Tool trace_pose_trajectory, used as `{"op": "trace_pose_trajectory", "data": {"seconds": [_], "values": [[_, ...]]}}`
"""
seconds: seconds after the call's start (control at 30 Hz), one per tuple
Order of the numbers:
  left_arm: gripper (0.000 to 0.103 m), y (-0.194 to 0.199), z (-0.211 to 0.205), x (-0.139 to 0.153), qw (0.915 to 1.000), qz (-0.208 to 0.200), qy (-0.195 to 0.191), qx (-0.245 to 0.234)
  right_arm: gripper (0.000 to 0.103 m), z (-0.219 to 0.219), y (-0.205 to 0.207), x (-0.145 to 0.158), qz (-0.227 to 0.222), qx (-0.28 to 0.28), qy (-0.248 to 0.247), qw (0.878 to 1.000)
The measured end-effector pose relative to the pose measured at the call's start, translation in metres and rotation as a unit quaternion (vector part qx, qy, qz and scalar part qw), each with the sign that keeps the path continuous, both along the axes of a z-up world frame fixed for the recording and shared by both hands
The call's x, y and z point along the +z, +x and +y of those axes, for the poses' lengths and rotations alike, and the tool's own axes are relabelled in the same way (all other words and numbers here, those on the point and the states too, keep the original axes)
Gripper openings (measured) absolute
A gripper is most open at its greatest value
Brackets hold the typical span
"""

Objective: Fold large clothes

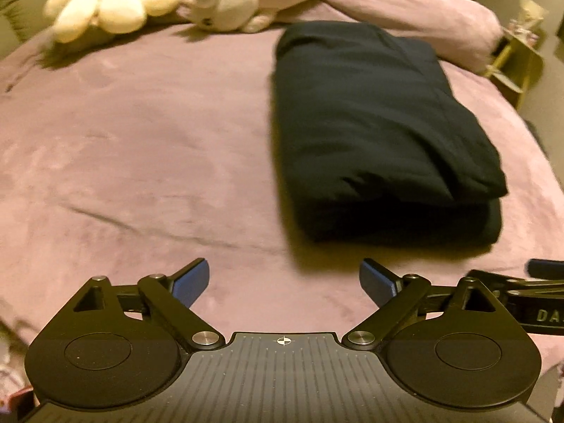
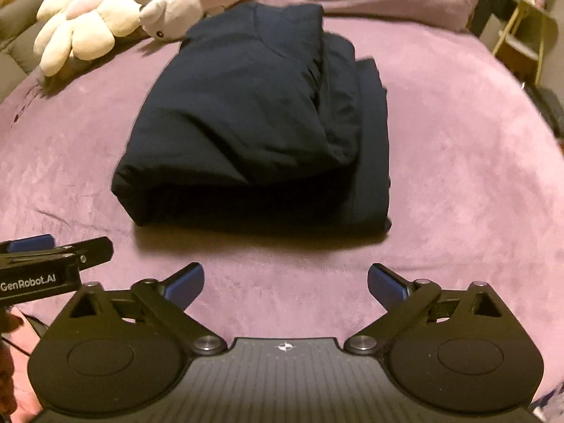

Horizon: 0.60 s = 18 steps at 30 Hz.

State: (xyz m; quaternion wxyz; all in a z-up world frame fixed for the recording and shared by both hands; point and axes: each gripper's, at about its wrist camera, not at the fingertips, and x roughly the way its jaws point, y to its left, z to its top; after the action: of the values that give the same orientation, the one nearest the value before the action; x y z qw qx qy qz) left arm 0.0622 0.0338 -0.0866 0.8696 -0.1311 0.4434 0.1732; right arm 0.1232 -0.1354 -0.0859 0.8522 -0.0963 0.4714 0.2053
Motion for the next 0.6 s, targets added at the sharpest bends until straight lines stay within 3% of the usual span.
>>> {"op": "trace_pose_trajectory", "data": {"seconds": [0.13,0.37,0.6], "values": [[0.096,0.0,-0.002,0.013,0.9996,0.002,0.029,0.006,0.099,0.008,-0.003,0.011,-0.004,-0.008,0.0,1.0],[0.096,0.002,-0.012,0.02,0.9996,0.003,0.022,-0.018,0.099,0.006,-0.002,0.012,-0.003,-0.054,-0.028,0.998],[0.096,0.001,-0.021,0.021,0.9995,0.0,0.021,-0.023,0.099,-0.001,-0.004,0.017,-0.006,-0.073,-0.02,0.997]]}}
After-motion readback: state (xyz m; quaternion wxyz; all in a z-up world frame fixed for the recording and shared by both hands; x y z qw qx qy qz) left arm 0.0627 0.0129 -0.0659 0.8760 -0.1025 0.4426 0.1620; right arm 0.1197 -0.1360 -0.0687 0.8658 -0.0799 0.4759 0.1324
